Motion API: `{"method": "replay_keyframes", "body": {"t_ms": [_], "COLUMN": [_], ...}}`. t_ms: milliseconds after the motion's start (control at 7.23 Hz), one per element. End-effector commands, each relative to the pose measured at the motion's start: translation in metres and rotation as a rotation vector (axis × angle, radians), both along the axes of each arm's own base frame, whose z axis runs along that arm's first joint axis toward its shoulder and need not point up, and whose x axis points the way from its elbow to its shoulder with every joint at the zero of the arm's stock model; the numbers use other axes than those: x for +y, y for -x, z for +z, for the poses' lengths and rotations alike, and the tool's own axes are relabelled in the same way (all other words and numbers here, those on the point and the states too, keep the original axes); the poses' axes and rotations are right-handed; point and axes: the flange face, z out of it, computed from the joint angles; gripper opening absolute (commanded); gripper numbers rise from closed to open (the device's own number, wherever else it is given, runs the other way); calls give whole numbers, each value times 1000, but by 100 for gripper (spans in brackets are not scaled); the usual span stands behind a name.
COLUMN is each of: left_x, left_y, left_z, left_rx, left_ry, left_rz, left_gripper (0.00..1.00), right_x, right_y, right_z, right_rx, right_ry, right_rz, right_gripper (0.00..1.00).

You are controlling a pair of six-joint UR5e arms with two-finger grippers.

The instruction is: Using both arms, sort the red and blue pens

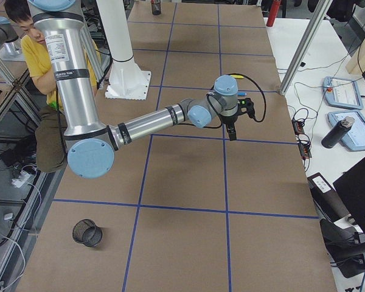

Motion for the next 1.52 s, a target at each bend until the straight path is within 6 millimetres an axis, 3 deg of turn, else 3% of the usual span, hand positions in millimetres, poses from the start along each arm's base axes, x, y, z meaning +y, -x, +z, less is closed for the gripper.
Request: {"method": "replay_keyframes", "body": {"t_ms": [0,415,553,691,830,1106,1383], "left_x": [-63,-134,-166,-180,-186,-188,-188], "left_y": [-52,-135,-157,-175,-185,-186,-186], "left_z": [-53,-118,-141,-152,-158,-162,-162], "left_rx": [-66,-88,-84,-83,-86,-86,-87], "left_ry": [-137,-283,-326,-297,-294,-305,-311], "left_rz": [220,462,502,481,474,474,475], "left_gripper": [100,100,100,100,100,100,100], "right_x": [1,-2,-5,-1,-1,-6,7], "right_y": [0,28,40,65,76,129,200], "right_z": [-2,-29,-49,-82,-92,-141,-192], "right_rx": [-7,-36,-60,-96,-103,-146,-105], "right_ry": [9,32,0,-36,-49,-8,-142], "right_rz": [5,32,-5,-50,-58,-15,26], "right_gripper": [100,100,100,100,100,98,99]}}
